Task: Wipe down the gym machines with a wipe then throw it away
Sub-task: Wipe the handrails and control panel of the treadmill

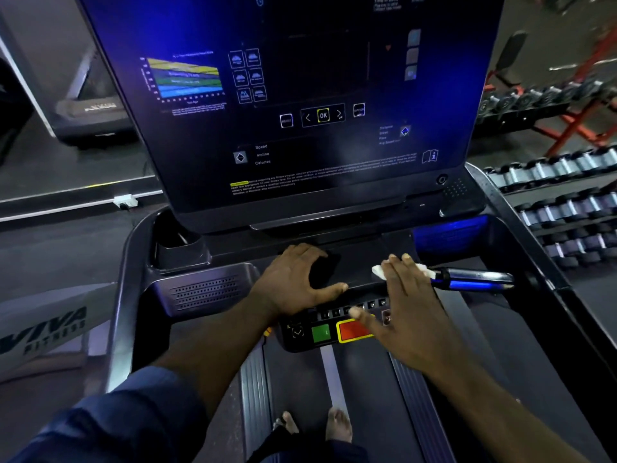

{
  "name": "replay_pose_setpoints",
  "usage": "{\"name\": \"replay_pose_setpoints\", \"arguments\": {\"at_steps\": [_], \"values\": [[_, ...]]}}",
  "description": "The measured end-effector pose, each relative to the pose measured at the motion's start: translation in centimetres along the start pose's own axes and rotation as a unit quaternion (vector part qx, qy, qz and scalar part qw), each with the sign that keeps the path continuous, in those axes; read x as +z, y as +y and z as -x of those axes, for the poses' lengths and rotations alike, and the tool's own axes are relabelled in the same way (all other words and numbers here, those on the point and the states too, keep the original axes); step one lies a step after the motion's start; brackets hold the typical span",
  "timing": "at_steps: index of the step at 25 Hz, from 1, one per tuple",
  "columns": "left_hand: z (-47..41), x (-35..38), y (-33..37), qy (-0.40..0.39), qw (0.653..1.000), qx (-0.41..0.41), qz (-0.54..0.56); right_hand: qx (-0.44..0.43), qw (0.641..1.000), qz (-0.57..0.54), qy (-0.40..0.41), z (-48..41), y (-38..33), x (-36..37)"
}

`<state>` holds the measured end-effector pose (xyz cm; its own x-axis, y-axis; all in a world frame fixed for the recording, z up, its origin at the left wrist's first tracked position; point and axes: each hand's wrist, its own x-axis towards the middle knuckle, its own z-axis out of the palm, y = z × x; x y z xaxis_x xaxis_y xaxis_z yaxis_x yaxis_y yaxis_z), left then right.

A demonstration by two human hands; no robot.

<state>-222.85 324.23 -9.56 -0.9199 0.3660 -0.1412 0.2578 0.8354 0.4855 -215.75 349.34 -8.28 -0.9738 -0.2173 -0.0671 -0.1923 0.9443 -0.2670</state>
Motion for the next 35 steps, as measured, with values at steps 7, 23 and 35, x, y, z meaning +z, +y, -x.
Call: {"name": "replay_pose_setpoints", "arguments": {"at_steps": [7,23,35], "values": [[-0.6,1.0,-1.3,0.007,0.996,-0.048,0.071,-0.135,0.990,0.022,-0.043,-1.7,-7.2,1.7],[-1.0,0.1,0.3,-0.040,0.997,-0.061,-0.018,0.134,0.984,-0.093,-0.073,-7.3,5.0,-0.6],[7.2,3.5,1.7,0.274,0.917,-0.269,0.109,-0.190,0.965,0.012,-0.181,-9.1,-2.1,-0.3]]}}
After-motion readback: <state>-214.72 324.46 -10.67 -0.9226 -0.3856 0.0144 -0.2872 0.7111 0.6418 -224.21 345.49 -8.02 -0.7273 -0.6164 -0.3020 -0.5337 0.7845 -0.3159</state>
